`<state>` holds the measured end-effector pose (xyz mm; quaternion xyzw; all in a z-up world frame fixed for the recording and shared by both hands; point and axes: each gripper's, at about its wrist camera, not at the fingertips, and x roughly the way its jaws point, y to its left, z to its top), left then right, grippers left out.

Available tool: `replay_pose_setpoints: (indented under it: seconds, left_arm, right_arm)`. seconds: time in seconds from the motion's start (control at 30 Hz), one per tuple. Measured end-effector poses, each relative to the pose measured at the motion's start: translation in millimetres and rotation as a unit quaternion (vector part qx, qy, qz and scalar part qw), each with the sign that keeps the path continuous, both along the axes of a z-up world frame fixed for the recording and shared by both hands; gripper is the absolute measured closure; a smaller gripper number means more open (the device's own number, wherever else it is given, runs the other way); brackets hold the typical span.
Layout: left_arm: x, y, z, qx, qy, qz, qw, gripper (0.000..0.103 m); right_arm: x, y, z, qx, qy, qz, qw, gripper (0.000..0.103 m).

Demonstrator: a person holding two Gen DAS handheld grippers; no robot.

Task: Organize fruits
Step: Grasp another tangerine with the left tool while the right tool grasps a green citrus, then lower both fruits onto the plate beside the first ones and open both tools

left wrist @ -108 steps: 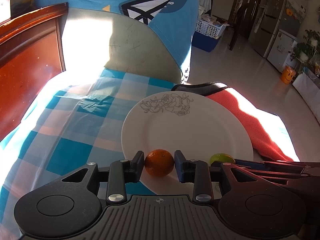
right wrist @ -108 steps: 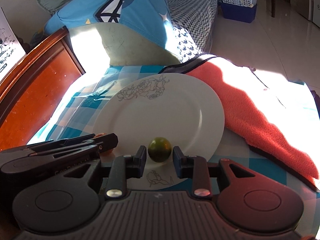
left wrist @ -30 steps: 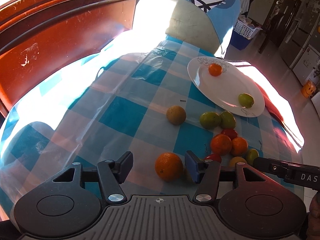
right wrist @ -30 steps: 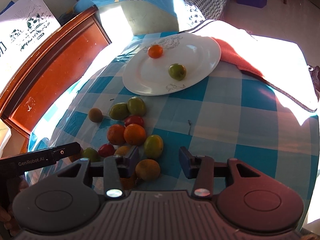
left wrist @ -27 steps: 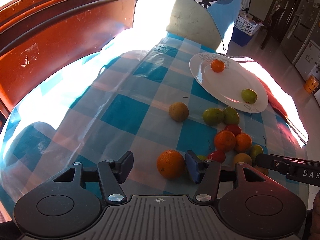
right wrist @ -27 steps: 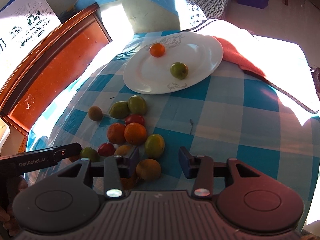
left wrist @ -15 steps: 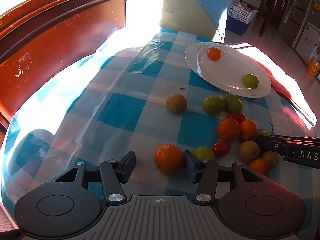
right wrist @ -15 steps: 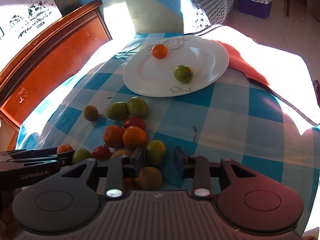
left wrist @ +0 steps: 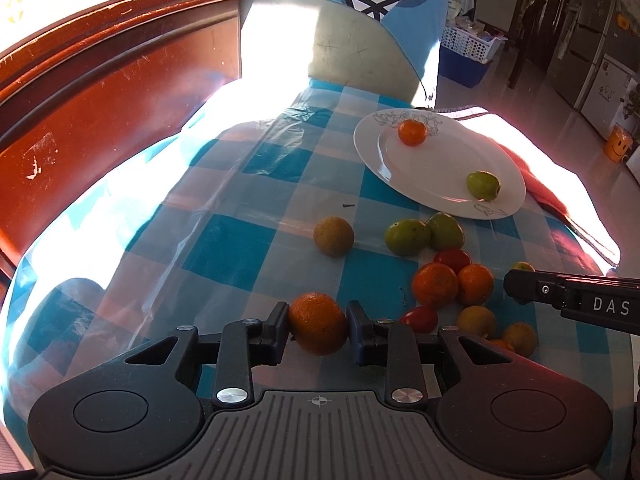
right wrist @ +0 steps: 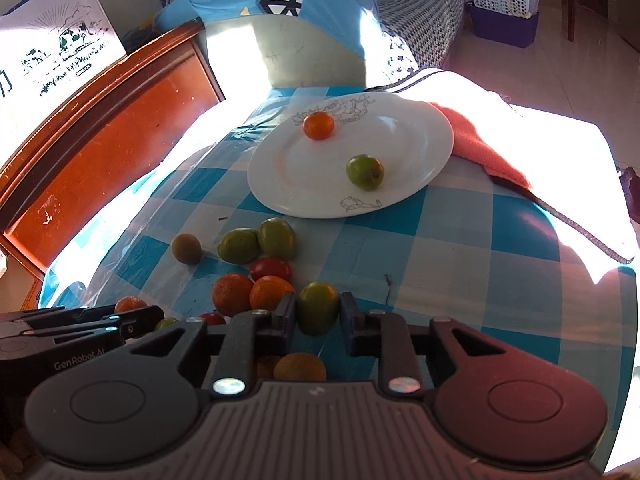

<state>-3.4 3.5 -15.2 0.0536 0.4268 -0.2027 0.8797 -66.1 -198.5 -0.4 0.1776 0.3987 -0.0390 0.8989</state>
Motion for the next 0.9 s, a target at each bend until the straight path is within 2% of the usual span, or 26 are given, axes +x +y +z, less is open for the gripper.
replay_pose_setpoints:
  seconds: [0.27,0.4,0.53,0.9]
  left_arm:
    - [15.2,-12.8,15.8,-0.024,-0.023,0.001,0.9994,0.075]
    - [25.9,-24.9,22.6,-0.056,-0.021,-0.01,0.9981,0.075]
    - [39.0,-38.0,26.4,-0.07,-0.029,-0.022,0.9969,0.075]
    - [70.6,-83.6,21.1,-0.061,-0.047,-0.065,0.995,0.075]
  right_arm:
    - [10.5,-9.4,23.5,0.007,-0.033,0.0,0.999,0.079]
    - [22.8,-20.2,32.2,0.013,-0.04,-0.005,0.999,0.079]
    - [36.2,-31.2,38.7,0.008,-0.049,-0.011,0.999,0.079]
    - [76.0,-58.4,27.9,0.004,-0.04,-0.03,0.999,0.079]
